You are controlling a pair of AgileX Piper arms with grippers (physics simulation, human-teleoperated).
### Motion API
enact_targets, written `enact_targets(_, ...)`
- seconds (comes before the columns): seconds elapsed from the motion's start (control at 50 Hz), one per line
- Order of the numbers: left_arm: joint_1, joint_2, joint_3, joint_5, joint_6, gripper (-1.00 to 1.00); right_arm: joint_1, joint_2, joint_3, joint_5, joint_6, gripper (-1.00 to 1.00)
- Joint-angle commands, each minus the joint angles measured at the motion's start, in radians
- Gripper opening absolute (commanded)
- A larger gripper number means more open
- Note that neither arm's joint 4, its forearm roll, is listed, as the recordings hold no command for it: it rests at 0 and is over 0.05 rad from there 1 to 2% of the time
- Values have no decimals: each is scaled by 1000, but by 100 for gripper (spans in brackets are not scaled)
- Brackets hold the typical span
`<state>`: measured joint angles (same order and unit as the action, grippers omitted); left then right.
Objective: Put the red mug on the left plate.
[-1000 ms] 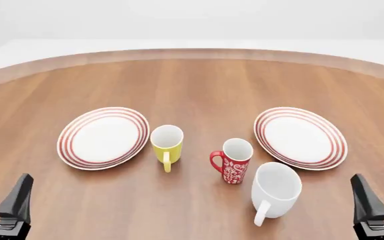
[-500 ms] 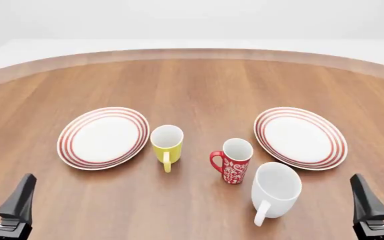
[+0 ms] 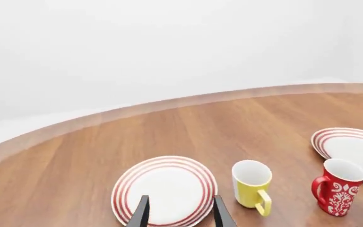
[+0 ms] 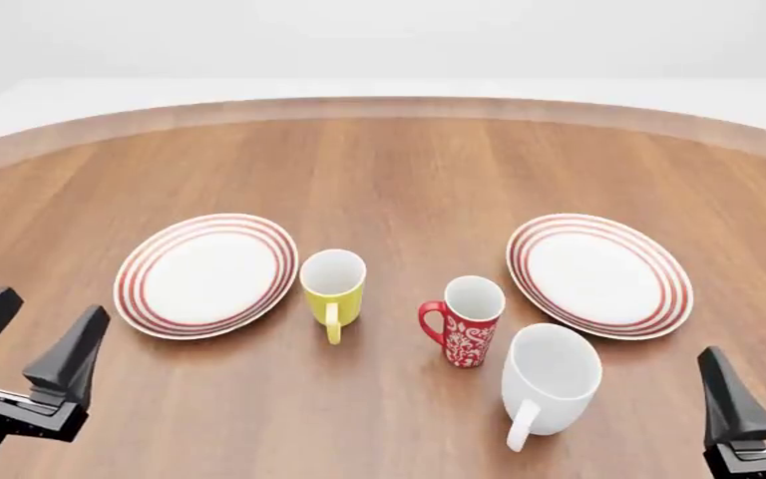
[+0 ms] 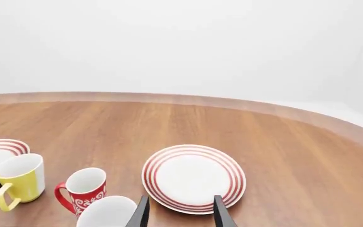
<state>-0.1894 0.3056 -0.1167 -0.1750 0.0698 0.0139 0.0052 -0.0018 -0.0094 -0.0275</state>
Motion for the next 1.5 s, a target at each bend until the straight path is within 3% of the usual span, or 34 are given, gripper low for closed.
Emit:
enact_targets(0.02,-81,127,-64,-58,19,100,7,-4,-1,-4,-10,100)
enact_targets(0.26,-184,356,-110,-198,59,100,18,-5,-4,-10,-12,100)
enact_targets(0.54,-270,512,-202,-251,87,100,24,-5,-5,-9,-4,100)
enact_targets(1.04,-399,742,-343,-292,114,100,26,-5,-2,-8,-9,100)
enact_targets(1.2,-444,844,-408,-285,122,100,30,-5,-3,-6,-11,100)
enact_targets(1.5,-487,903,-477,-228,139,100,33,-5,-4,-6,-16,100)
